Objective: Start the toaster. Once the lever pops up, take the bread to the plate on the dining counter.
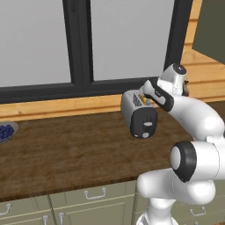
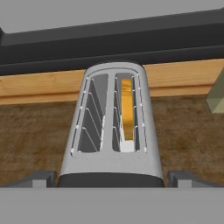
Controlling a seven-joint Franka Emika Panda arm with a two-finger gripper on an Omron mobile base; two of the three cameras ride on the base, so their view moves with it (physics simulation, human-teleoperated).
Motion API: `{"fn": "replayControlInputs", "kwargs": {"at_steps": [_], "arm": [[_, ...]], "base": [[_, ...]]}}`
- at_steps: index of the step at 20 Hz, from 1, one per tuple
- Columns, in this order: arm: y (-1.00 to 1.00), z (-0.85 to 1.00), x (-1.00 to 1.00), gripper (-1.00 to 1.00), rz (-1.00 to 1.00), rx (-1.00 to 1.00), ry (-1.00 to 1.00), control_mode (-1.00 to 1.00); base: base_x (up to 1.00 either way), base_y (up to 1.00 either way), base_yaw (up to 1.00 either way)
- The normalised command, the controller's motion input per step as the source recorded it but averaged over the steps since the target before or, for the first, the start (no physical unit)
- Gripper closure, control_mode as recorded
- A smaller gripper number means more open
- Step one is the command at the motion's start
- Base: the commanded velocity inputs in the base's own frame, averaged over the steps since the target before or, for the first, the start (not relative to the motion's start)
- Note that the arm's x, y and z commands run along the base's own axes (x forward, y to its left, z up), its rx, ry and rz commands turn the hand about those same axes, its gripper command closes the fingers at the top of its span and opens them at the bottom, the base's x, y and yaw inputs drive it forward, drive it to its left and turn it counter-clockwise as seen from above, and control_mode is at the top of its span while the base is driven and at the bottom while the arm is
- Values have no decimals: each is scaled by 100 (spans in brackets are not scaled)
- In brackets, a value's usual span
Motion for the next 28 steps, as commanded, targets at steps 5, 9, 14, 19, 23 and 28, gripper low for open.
{"fn": "replayControlInputs", "kwargs": {"at_steps": [5,9,14,19,23,28], "arm": [[0,-12,1,-100,0,0,-2,-100],[0,1,17,-100,0,0,1,-100],[0,1,20,-100,0,0,7,-100],[0,0,22,-100,0,0,13,-100],[0,-1,3,-100,0,0,3,-100],[0,-15,8,-100,0,0,0,-100]], "base": [[0,0,0],[0,0,0],[0,0,0],[0,0,0],[0,0,0],[0,0,0]]}}
